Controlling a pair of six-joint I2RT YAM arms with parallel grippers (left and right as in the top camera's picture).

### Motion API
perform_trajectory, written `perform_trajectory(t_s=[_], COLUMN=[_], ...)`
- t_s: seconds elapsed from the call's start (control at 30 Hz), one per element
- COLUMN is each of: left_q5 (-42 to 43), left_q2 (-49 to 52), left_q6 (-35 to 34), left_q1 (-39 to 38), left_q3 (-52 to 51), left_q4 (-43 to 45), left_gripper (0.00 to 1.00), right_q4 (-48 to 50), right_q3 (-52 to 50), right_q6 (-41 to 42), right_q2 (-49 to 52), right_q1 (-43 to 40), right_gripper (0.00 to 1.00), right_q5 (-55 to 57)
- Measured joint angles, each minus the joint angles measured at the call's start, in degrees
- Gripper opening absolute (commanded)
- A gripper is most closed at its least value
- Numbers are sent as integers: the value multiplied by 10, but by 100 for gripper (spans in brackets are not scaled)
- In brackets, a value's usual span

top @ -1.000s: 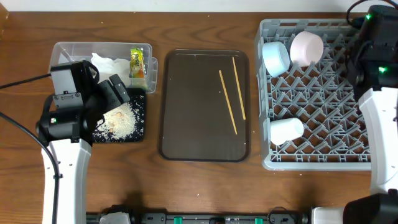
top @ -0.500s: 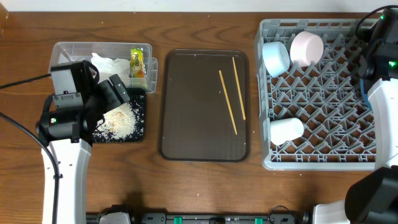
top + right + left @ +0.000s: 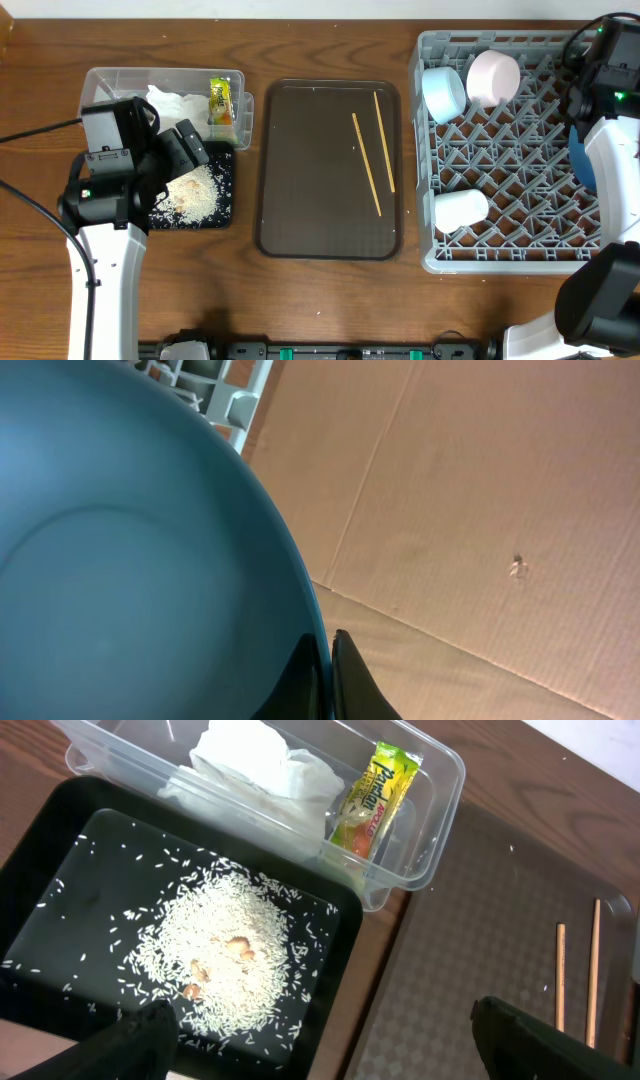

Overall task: Sort waste into correct bins and load items into the dishwasher rack
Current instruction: 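Lower the blue plate into the rack slots with the right gripper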

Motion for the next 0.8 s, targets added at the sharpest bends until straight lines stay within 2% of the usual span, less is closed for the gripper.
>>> perform_trajectory(t_s=[0.23, 0.3, 0.47, 0.57, 0.7, 0.8], left_q5=[0, 0, 0, 0, 0, 0], left_q2=[0, 0, 0, 0, 0, 0], left_q6=[0, 0, 0, 0, 0, 0], left_q1=[0, 0, 0, 0, 0, 0], left_q3=[0, 0, 0, 0, 0, 0], left_q4=[0, 0, 0, 0, 0, 0], left_gripper=[96, 96, 96, 96, 96, 96], right_q4=[0, 0, 2, 1, 2, 2], right_q3=[0, 0, 0, 0, 0, 0], right_q6=[10, 12, 21, 25, 43, 71], right_q2=[0, 0, 9, 15, 16, 16], right_q1=[8, 18, 48, 62, 71, 72], right_gripper=[2, 7, 11, 18, 36, 45], right_q5=[-3, -5, -27, -35, -40, -42])
